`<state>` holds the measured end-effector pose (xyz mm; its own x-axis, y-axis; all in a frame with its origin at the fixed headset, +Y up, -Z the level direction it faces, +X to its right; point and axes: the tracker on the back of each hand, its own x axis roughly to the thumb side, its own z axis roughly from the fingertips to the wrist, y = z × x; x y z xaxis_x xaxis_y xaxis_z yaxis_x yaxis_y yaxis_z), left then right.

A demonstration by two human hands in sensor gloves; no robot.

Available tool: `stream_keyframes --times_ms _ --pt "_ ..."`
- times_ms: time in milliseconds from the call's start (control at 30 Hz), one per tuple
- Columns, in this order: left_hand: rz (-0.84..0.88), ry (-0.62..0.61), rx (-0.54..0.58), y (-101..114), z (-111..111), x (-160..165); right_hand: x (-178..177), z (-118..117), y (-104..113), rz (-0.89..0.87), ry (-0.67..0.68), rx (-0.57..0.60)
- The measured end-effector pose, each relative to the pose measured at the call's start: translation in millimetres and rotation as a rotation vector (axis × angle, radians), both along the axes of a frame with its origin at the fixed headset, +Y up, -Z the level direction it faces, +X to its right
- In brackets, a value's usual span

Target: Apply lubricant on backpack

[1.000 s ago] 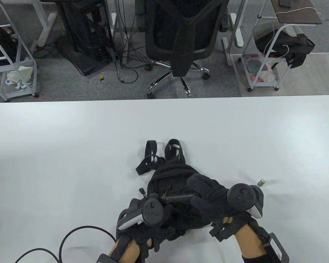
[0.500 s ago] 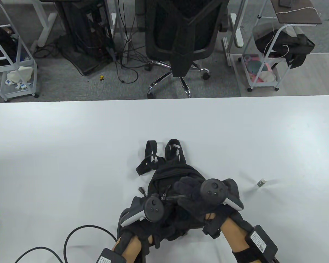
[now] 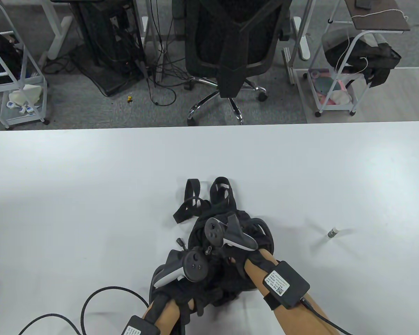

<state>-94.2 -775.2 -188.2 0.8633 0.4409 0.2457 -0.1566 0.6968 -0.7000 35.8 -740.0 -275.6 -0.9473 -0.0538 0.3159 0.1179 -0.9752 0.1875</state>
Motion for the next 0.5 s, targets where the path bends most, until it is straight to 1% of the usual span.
stream_keyframes --times_ms 167,500 --pt "0.006 0.016 -0.002 -0.4 1.0 0.9 4.2 -1.5 -9.1 -0.04 -0.016 -0.009" --pt "0.024 0.025 0.01 -1.9 -0.1 -0.1 4.5 4.8 -6.6 -0.038 0.013 0.058"
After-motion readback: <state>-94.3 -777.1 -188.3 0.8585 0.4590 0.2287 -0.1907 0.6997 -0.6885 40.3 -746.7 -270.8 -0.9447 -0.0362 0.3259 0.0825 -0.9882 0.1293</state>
